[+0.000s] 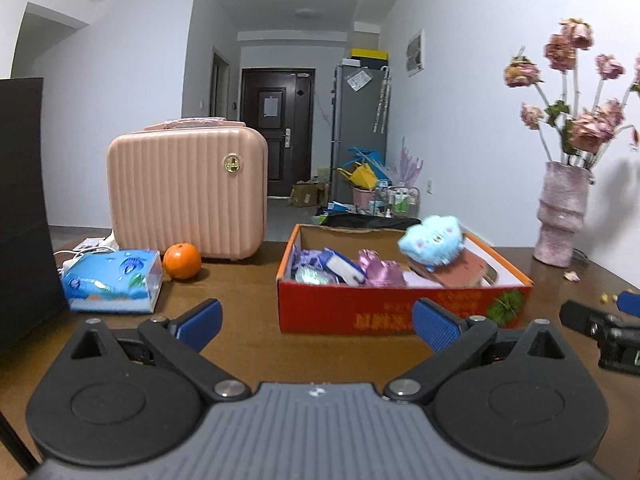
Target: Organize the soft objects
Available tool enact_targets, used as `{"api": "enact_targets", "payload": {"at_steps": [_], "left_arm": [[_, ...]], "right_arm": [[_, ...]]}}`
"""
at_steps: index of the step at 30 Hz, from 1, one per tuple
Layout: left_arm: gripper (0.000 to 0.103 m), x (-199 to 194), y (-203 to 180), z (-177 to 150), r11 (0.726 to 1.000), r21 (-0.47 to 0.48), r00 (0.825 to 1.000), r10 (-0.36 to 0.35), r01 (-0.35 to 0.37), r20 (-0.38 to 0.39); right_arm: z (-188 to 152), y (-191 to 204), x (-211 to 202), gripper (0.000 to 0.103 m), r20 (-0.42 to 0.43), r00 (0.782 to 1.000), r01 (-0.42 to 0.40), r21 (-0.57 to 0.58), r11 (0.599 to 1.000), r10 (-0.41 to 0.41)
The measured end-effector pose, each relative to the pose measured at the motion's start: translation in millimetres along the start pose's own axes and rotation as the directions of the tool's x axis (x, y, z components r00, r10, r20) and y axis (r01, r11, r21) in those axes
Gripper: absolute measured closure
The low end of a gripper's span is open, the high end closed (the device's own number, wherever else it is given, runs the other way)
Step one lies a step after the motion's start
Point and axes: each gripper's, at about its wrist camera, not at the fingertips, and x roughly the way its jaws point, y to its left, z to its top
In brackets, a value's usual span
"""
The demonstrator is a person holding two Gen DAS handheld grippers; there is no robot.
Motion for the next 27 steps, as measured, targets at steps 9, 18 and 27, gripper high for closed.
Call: {"api": "enact_targets", "payload": {"at_steps": [9, 18, 27], "left_arm": [[0.000, -72, 2, -27, 0.996, -0.014, 0.996, -0.086, 0.086, 0.003], [0.000, -135, -8, -64, 0.988, 0.041, 0.989, -0.149, 0.148, 0.009], [0.000, -175, -10, -86, 0.988, 0.075, 0.991, -0.136, 0.135, 0.016]], "right_arm": [[-21, 5, -76, 0.000, -0.005, 1.000, -0.014, -0.022, 1.000, 0.014], [-46, 13, -129, 0.000, -0.062, 0.998, -0.030, -0.041, 0.999, 0.027], [-50, 25, -167, 0.000, -0.057, 0.998, -0.032, -0.062, 0.998, 0.028]]}}
